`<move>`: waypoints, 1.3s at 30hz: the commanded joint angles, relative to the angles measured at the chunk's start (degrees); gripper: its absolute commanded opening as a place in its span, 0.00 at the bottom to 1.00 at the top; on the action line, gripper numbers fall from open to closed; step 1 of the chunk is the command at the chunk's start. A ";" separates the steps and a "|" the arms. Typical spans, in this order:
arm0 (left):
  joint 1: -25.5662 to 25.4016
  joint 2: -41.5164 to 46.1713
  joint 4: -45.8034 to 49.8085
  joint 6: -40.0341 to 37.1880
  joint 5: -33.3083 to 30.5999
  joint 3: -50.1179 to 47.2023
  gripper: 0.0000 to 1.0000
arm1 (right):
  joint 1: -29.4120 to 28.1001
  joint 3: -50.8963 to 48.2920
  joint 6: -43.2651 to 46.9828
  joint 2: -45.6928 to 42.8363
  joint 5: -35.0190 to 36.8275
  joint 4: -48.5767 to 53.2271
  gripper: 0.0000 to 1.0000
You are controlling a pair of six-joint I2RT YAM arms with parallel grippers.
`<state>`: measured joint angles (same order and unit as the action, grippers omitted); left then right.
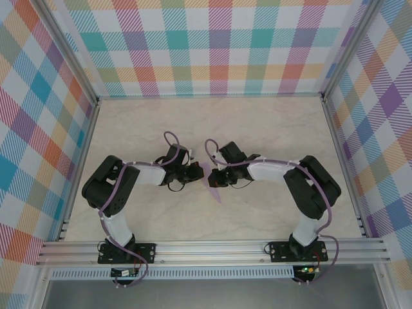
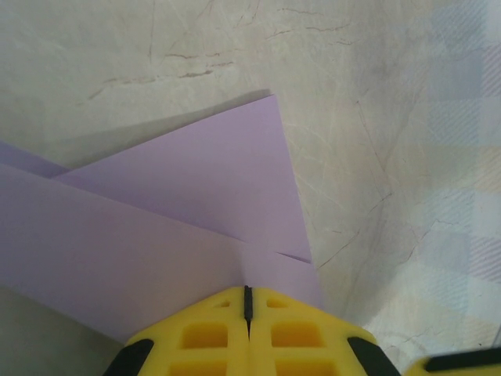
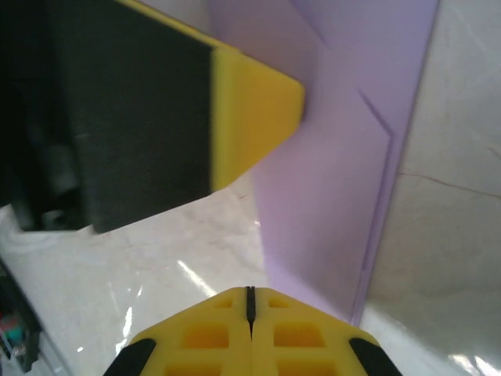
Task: Fold a paper plane with a square sheet of paper (pick it up from the middle)
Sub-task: Fold the wing for the fifth time at the center of the table.
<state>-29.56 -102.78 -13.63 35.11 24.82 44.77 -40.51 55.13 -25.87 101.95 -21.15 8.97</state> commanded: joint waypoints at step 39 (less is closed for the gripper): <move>5.78 16.79 33.59 -0.36 -15.82 11.87 0.79 | 2.43 -6.01 -16.01 -20.79 16.47 3.91 0.64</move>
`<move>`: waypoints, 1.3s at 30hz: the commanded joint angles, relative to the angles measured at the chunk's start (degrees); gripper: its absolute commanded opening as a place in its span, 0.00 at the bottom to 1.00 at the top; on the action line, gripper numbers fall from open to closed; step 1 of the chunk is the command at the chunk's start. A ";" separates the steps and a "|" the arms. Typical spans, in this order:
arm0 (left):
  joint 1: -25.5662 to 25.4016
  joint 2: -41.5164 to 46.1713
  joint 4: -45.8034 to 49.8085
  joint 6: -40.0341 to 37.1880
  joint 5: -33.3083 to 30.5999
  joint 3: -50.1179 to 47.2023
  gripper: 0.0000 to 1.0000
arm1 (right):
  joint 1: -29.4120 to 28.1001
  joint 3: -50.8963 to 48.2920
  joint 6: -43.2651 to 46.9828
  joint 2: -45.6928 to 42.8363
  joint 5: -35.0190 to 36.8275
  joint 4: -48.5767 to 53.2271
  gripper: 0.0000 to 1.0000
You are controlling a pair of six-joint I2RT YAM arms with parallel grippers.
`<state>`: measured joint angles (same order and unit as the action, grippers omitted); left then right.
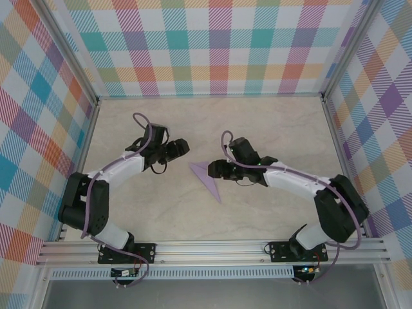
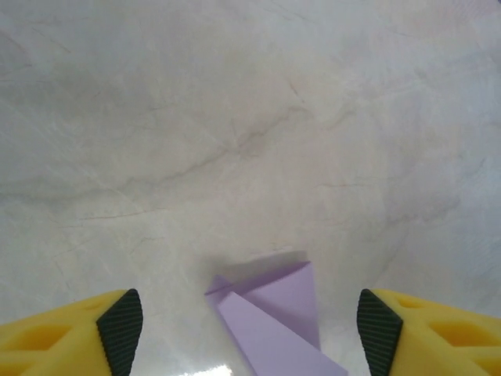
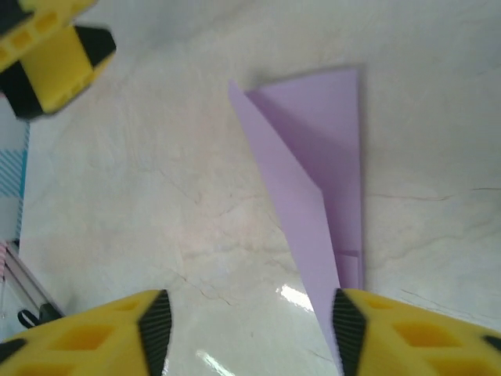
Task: Fold a paper plane with a square sheet of paper (pick it up from the middle)
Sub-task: Fold the wing for the fifth time at the center of the table, then turn over the paper plane at the top-center of the table.
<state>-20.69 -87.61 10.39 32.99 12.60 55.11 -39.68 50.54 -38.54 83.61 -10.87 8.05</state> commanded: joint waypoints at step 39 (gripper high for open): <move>-26.27 -20.79 34.16 23.36 -24.90 21.52 0.56 | 6.61 -12.77 -8.21 -14.71 18.78 12.24 1.00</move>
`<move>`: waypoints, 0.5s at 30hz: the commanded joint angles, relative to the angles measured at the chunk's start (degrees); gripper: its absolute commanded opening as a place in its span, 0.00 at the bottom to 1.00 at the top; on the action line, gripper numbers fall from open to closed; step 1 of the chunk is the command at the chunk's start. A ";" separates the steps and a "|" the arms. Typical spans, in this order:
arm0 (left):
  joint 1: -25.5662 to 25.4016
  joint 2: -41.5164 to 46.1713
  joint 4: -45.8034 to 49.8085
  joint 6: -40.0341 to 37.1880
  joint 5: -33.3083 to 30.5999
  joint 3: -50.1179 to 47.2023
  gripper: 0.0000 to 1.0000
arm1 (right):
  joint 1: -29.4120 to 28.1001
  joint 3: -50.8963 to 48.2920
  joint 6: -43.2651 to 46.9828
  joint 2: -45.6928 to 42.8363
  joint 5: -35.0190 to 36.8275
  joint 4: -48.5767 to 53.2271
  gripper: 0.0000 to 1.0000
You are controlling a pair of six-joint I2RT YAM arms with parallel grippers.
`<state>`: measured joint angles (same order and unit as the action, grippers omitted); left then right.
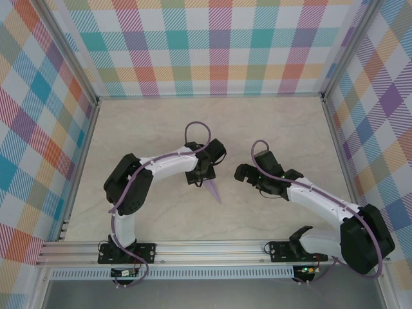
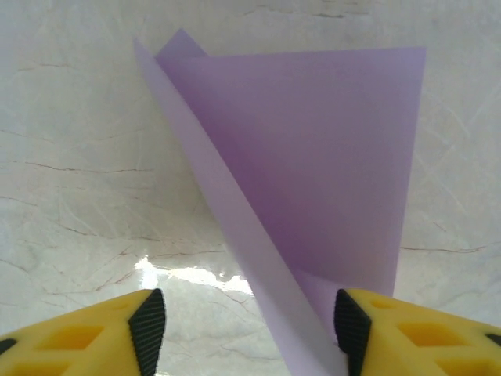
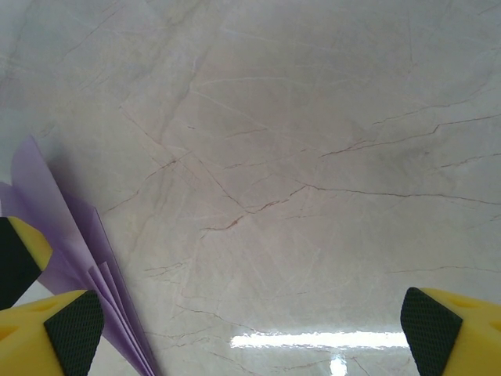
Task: Fold a paper plane with a square sheet of paper (pick it up from the middle)
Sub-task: Turn over the paper plane at the top-center of the table.
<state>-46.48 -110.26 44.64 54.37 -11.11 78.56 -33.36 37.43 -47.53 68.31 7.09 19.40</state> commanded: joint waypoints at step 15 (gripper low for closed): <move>-0.44 6.22 -1.61 0.23 -5.23 -1.23 0.06 | 0.40 0.80 1.36 -0.88 0.90 1.83 1.00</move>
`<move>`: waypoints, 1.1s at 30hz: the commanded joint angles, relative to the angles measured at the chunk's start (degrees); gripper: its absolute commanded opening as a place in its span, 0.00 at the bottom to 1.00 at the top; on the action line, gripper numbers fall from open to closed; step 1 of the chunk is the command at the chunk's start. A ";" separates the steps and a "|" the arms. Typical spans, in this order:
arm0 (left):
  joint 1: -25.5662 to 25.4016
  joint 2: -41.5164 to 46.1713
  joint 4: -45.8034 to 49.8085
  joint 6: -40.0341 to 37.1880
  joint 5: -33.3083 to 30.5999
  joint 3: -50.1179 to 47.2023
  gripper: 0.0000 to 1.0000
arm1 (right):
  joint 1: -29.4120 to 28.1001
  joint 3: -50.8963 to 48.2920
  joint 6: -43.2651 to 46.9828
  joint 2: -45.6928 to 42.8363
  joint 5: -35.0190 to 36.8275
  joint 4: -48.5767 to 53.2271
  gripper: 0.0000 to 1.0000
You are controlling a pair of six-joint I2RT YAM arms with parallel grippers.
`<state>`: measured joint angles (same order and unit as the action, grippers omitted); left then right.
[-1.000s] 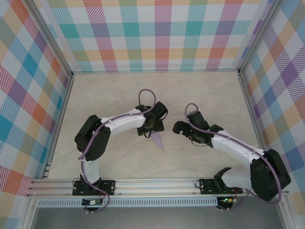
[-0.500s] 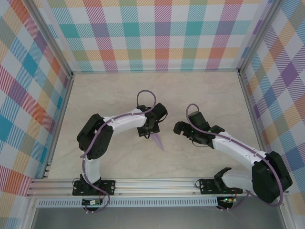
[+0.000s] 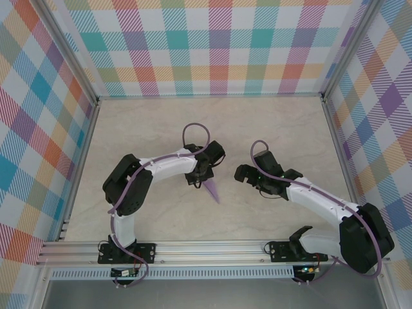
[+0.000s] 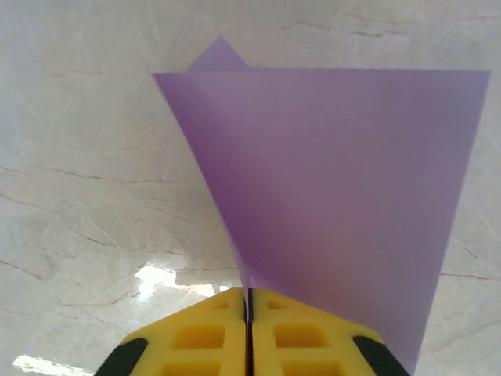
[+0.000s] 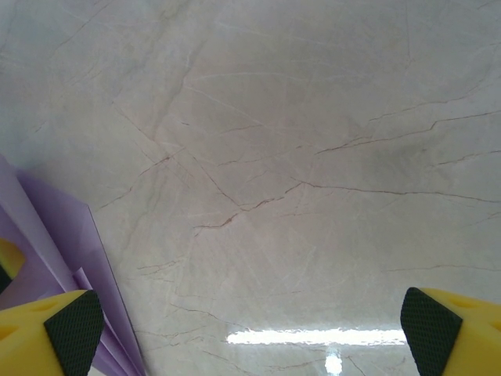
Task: Fold a paper plane with a square sheet of paper (pick it up from the middle)
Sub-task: Turn over the paper plane at the top-center of the table.
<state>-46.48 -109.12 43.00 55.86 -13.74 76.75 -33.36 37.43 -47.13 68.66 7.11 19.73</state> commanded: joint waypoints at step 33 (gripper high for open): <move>5.30 16.21 -40.57 -0.87 20.65 -28.44 0.00 | -4.76 3.31 6.24 6.10 -14.85 -10.62 0.64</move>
<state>-41.85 -95.39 3.03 54.04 8.91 49.30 -36.12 37.34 -42.37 72.64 -6.63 10.31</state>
